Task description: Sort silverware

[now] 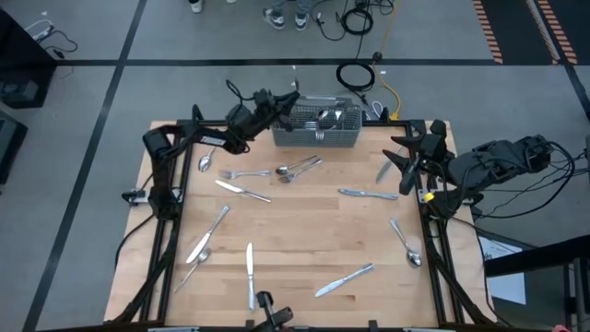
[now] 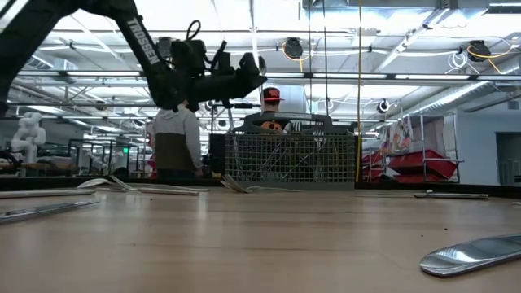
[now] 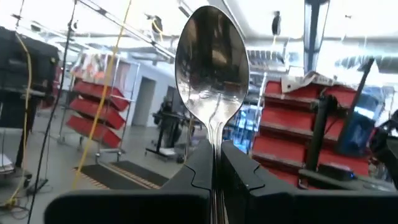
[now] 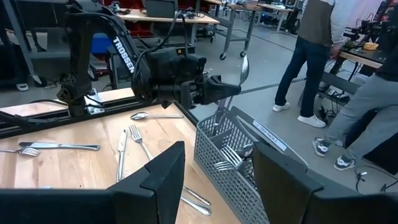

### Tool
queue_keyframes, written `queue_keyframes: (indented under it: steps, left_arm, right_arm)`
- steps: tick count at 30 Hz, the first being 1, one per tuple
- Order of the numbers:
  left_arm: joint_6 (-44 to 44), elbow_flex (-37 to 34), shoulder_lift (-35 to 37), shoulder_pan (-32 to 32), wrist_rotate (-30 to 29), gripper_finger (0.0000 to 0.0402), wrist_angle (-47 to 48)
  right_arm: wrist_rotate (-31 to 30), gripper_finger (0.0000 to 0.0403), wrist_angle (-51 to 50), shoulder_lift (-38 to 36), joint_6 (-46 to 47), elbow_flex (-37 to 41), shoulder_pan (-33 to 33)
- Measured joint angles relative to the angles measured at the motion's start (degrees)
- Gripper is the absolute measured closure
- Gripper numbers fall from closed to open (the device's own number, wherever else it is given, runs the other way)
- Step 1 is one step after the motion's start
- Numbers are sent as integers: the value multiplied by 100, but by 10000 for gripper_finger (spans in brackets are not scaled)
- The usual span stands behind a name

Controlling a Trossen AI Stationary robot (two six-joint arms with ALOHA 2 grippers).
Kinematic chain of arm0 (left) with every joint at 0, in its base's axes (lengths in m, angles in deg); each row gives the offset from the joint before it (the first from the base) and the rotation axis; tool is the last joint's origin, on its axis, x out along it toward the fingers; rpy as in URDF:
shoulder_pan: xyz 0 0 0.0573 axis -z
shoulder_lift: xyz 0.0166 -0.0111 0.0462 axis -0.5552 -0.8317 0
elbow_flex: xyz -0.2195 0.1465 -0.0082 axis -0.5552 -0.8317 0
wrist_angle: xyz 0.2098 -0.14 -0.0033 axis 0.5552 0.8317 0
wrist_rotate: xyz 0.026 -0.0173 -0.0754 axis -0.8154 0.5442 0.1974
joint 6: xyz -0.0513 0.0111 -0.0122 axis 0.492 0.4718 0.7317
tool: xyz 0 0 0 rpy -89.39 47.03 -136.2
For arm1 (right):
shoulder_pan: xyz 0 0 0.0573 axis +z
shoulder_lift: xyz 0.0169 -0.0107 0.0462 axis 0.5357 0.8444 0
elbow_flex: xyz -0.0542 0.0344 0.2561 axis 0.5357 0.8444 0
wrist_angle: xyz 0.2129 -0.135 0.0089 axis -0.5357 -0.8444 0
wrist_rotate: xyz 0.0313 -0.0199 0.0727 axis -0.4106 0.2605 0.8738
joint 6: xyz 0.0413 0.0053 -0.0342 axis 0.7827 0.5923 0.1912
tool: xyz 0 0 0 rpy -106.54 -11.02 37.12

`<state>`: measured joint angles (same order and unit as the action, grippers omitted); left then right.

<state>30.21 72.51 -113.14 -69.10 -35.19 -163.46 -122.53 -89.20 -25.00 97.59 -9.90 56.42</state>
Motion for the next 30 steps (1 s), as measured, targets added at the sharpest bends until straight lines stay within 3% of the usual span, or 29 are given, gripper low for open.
queue_keyframes:
  steps: [10,26,30]
  left_arm:
    - [-479,-4,-84,-179,685,387,494]
    - [-763,-4,-129,-205,672,387,1320]
    - [-647,1,-299,-194,654,387,1097]
  right_arm:
    - [-11,227,-42,-2,-102,0,-4]
    - [2,227,-42,-2,-130,0,-4]
    - [4,227,-42,-2,-187,0,-4]
